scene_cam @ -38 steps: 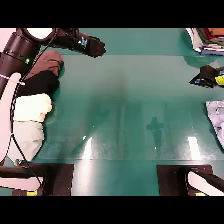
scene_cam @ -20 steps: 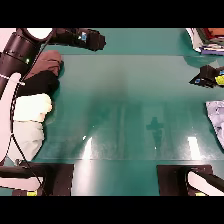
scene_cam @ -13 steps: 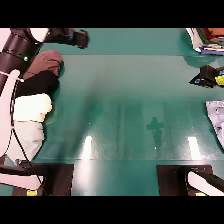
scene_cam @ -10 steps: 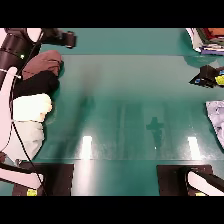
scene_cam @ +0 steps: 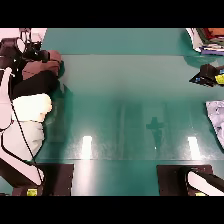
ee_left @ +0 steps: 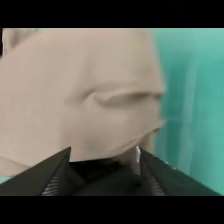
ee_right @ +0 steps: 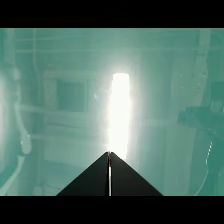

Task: Fold the shirts.

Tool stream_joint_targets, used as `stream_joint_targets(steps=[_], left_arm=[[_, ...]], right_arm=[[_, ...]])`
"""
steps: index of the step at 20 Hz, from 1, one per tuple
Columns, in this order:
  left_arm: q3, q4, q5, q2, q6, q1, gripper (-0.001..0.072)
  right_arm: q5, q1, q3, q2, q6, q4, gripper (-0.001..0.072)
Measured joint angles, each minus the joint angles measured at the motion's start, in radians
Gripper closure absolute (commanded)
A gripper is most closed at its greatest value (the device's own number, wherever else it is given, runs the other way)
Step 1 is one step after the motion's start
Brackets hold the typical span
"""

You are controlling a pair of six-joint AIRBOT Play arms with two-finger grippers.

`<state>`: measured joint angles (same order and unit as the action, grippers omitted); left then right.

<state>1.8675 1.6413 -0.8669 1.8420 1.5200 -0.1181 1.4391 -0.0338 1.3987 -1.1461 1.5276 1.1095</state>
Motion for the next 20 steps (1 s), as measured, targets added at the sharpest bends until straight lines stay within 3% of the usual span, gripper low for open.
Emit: stream_joint_targets(steps=[8, 9, 11, 12, 20], left_arm=[[0.003, 0.001, 0.029, 0.112, -0.080, -0.026, 0.0200], [0.003, 0.001, 0.031, 0.119, -0.086, -0.026, 0.0267], [0.003, 0.001, 0.038, 0.129, -0.095, -0.027, 0.0613], [0.003, 0.002, 0.040, 0.131, -0.098, -0.027, 0.0682], [0.154, -0.043, -0.020, 0.101, -0.071, -0.027, 0.0684]], right_arm=[[-0.023, 0.001, 0.000, 0.000, 0.000, 0.000, 0.0693], [-0.023, 0.001, 0.000, 0.000, 0.000, 0.000, 0.0693], [-0.024, 0.001, 0.000, 0.000, 0.000, 0.000, 0.0693], [-0.026, 0.001, 0.000, 0.000, 0.000, 0.000, 0.0692], [-0.030, 0.001, 0.000, 0.000, 0.000, 0.000, 0.0693]])
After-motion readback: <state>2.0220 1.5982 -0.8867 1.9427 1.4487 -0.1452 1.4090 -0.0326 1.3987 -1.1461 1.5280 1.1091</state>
